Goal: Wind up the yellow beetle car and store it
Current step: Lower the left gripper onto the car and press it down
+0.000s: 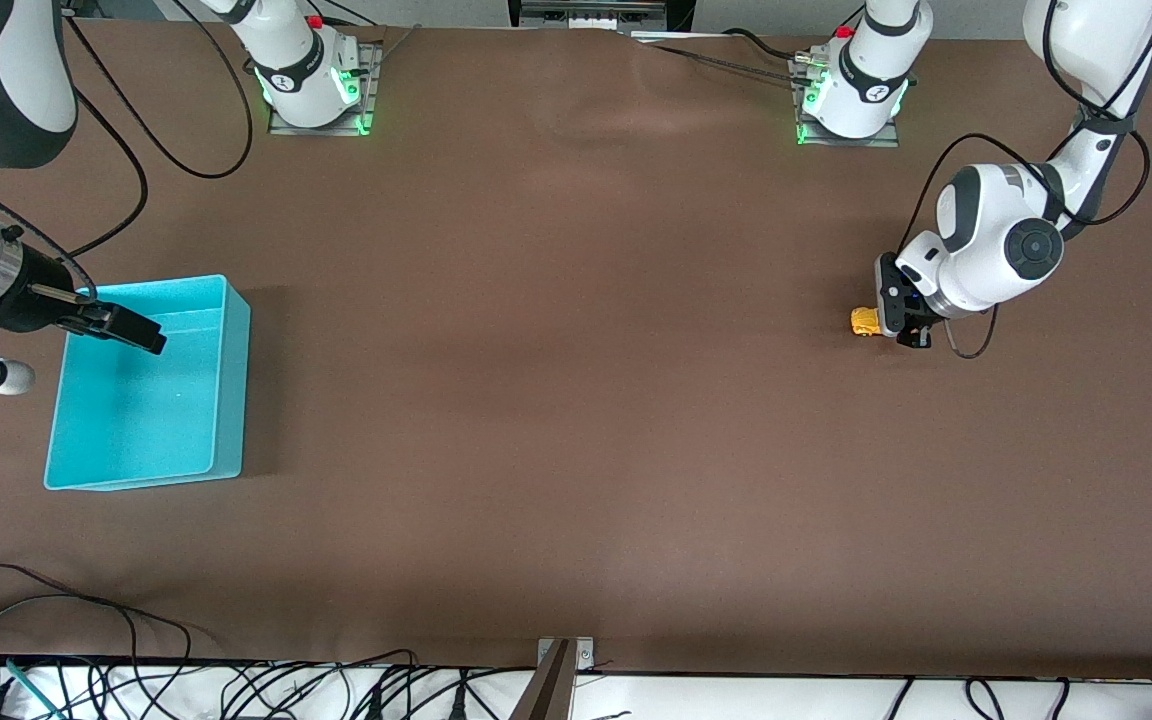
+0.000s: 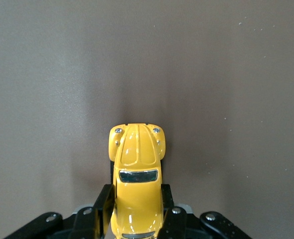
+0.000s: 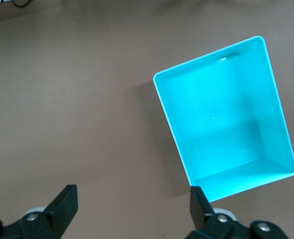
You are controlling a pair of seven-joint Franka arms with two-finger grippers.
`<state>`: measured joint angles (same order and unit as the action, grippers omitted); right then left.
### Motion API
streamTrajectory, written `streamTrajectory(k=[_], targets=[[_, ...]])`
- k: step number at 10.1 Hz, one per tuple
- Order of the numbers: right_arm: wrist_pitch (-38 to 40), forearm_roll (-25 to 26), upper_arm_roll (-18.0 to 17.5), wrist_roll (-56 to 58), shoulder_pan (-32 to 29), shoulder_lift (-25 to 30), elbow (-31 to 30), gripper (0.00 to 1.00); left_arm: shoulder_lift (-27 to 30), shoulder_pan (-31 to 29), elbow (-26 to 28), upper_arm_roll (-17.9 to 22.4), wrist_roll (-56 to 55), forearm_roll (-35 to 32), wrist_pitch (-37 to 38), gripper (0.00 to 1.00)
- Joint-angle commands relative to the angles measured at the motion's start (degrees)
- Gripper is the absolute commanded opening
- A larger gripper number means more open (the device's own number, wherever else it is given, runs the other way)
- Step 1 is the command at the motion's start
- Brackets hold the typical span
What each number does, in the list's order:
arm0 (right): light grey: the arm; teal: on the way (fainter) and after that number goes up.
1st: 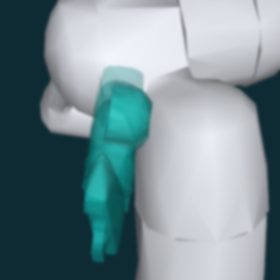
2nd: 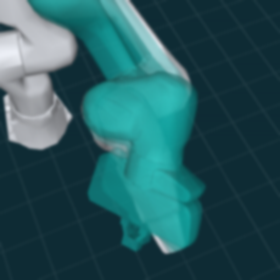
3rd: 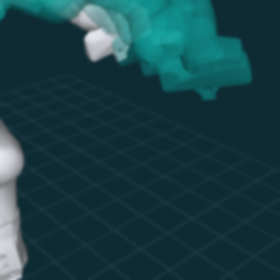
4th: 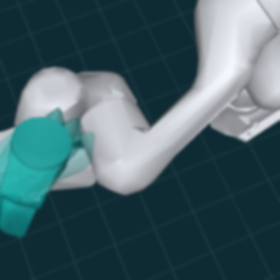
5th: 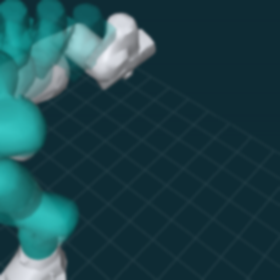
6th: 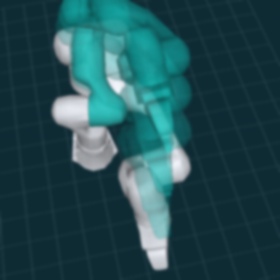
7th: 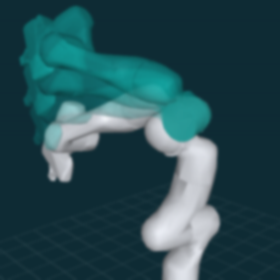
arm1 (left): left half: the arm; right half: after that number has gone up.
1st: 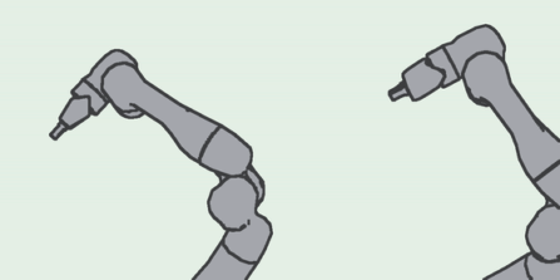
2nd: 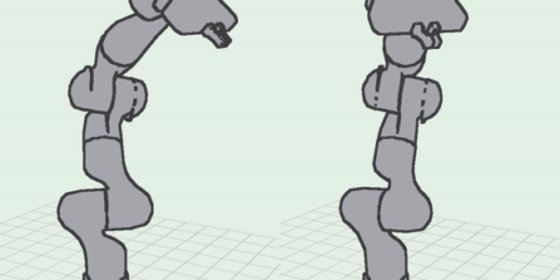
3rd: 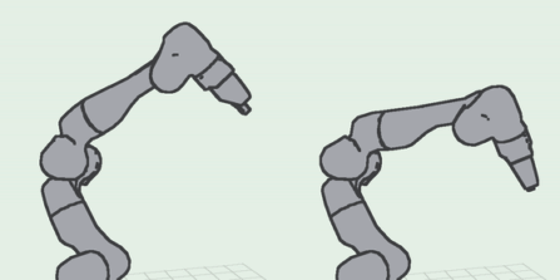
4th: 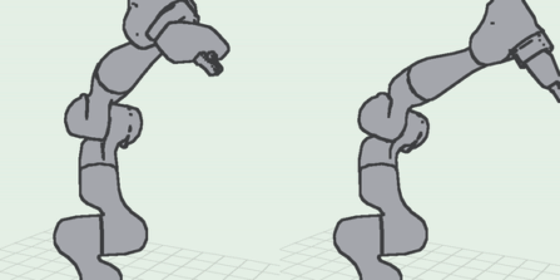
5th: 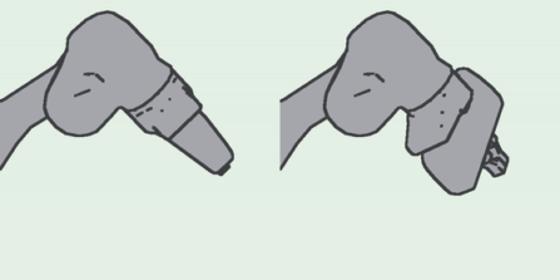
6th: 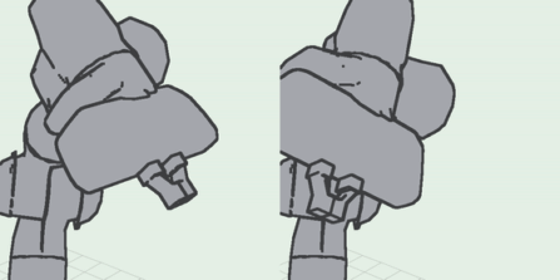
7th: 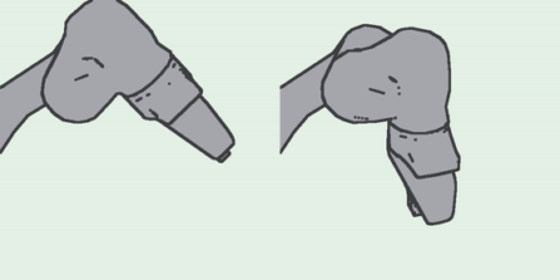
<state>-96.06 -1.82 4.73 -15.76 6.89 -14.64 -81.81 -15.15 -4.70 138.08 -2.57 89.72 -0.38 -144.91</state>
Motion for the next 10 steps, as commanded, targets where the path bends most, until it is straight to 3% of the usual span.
streamTrajectory(k=[1,7,10], targets=[[-0.71,0.32,-0.16,-0.15,-0.30,0.67,-0.89,1.00,0.03,0.13,0.52,0.20,1.59,-0.06,-0.90,0.00],[-0.80,0.32,-0.16,-0.15,-0.30,0.58,-0.89,1.00,-3.12,-1.89,0.26,0.46,6.78,0.64,-2.38,0.00],[-0.80,0.32,-0.16,-0.15,-0.30,0.58,-0.89,1.00,-4.80,-2.69,0.17,4.05,7.48,0.03,-4.24,0.00]])
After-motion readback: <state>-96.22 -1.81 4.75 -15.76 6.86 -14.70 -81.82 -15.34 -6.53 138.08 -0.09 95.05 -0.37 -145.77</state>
